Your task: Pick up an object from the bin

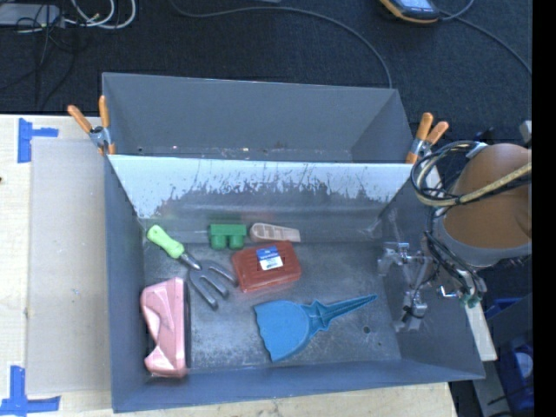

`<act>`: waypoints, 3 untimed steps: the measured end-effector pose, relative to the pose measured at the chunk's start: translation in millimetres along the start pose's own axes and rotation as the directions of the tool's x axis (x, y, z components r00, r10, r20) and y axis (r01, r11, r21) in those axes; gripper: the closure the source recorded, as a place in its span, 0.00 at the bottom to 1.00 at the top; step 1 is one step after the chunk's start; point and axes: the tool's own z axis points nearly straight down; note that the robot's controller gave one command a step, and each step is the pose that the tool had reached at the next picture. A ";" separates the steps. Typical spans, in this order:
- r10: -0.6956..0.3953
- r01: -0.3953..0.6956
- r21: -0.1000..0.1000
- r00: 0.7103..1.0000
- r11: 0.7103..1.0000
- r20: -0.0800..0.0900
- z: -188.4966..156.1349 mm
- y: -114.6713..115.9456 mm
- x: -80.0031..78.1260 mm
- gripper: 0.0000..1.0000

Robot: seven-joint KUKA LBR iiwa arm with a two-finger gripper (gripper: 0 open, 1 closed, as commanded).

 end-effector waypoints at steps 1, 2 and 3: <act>-0.094 0.094 -0.002 0.996 0.996 -0.004 52.5 38.6 -16.5 0.00; -0.034 0.034 -0.003 0.999 0.999 -0.007 60.5 51.1 -15.6 0.00; -0.213 0.213 -0.002 0.977 0.977 -0.003 48.1 77.9 -19.2 0.00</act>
Offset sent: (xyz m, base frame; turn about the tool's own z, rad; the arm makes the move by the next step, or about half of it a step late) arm 0.0153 0.0513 -0.0281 0.0900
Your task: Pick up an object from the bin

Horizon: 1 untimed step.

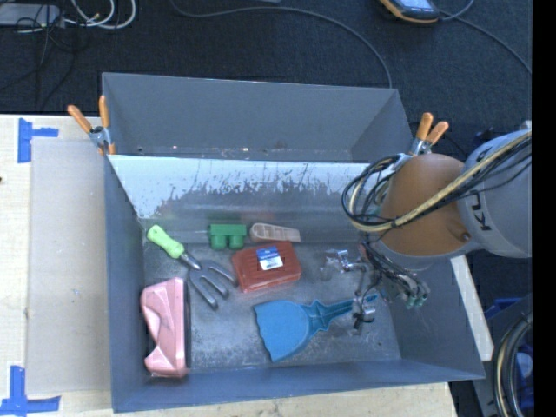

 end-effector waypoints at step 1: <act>-0.088 0.088 -0.003 0.996 0.996 -0.003 17.6 18.5 2.8 0.00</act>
Offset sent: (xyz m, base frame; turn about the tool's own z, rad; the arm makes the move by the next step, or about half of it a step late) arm -0.0055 0.0342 -0.0225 -0.1326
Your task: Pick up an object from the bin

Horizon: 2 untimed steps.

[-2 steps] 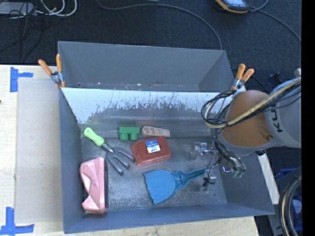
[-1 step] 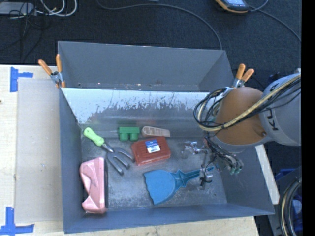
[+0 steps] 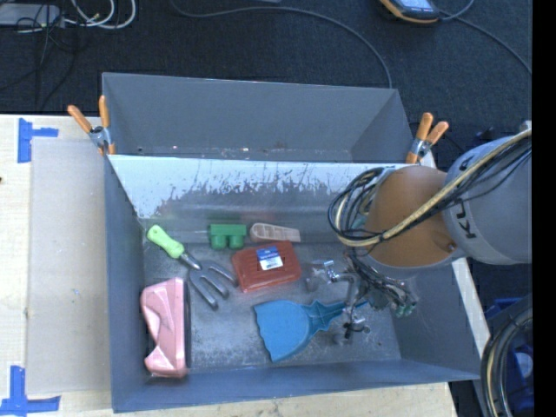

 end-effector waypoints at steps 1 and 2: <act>-0.045 0.045 0.001 0.999 0.999 0.000 5.7 16.3 -6.0 1.00; -0.045 0.045 0.002 0.999 0.999 0.000 5.7 16.3 -6.0 1.00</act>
Offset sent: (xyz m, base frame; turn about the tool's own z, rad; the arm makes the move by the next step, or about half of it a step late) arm 0.0000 0.0000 0.0000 0.0000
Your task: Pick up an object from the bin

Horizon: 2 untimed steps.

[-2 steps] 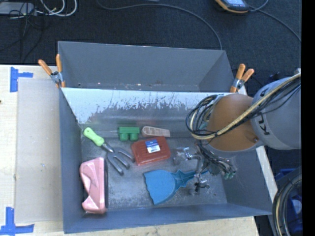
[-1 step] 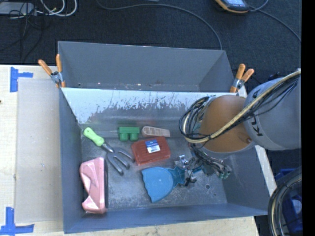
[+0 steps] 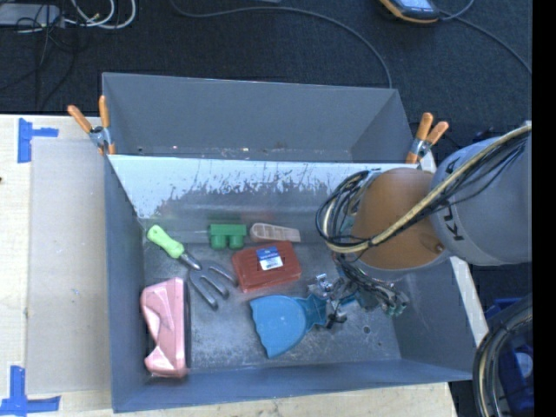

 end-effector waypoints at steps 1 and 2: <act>0.000 0.000 0.000 1.000 1.000 0.000 -0.7 0.2 0.1 1.00; -0.001 0.001 -0.002 1.000 1.000 -0.003 -4.8 0.7 0.8 1.00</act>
Offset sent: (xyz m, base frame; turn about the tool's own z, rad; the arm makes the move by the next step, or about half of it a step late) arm -0.0001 0.0000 0.0354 0.0000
